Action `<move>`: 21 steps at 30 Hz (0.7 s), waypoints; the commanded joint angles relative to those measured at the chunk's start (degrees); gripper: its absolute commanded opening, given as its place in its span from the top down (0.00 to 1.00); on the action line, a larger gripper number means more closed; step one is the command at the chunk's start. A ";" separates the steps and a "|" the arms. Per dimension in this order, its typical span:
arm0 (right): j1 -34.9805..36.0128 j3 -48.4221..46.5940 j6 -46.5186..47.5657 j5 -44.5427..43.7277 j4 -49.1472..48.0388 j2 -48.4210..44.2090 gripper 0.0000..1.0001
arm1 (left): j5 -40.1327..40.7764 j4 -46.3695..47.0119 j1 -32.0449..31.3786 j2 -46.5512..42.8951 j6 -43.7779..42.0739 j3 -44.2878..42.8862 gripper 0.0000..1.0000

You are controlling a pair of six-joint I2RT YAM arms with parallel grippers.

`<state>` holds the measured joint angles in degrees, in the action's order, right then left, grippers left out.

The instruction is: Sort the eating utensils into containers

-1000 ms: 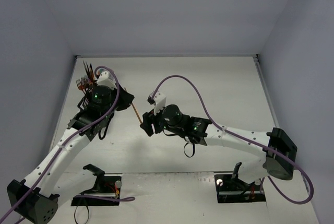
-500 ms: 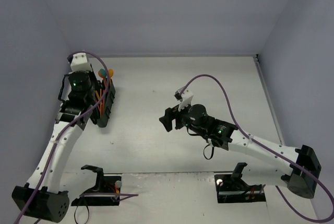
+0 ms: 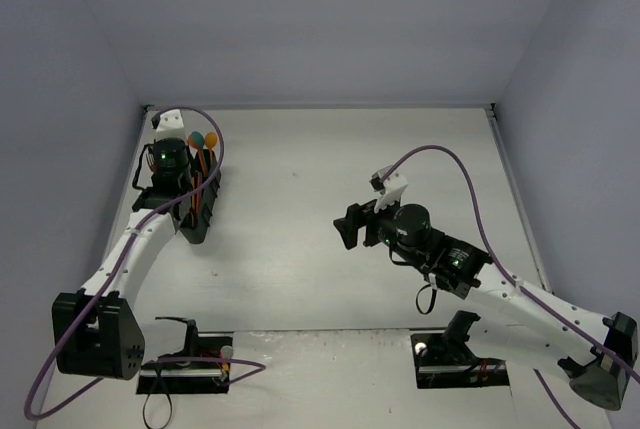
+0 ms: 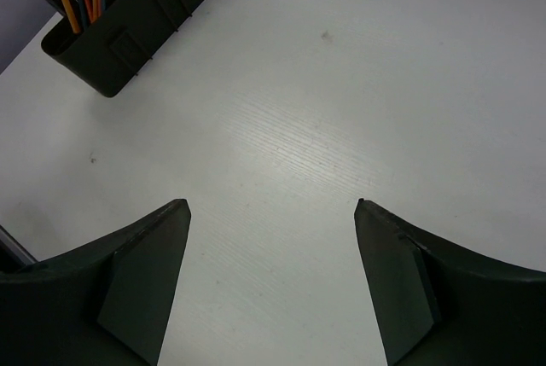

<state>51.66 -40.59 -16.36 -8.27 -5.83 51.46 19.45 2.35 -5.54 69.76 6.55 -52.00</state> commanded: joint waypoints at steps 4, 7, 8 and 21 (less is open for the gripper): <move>-0.42 -0.36 1.15 -6.11 1.05 -4.05 0.22 | 1.21 6.26 0.28 -3.68 0.57 1.27 0.67; -0.42 -1.59 1.74 -8.29 3.15 -5.54 0.21 | -0.05 4.23 0.34 -8.15 1.30 1.08 0.46; -0.42 -2.33 2.23 -8.81 3.68 -6.00 0.20 | -0.29 2.99 0.27 -9.20 1.53 0.65 0.43; -0.42 -12.50 7.23 -23.14 16.99 -14.59 0.00 | -2.25 -34.47 0.15 -34.10 0.04 -11.65 0.16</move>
<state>51.40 -47.40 -11.67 -22.97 8.50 39.97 17.80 -18.53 -5.54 43.23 7.66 -58.70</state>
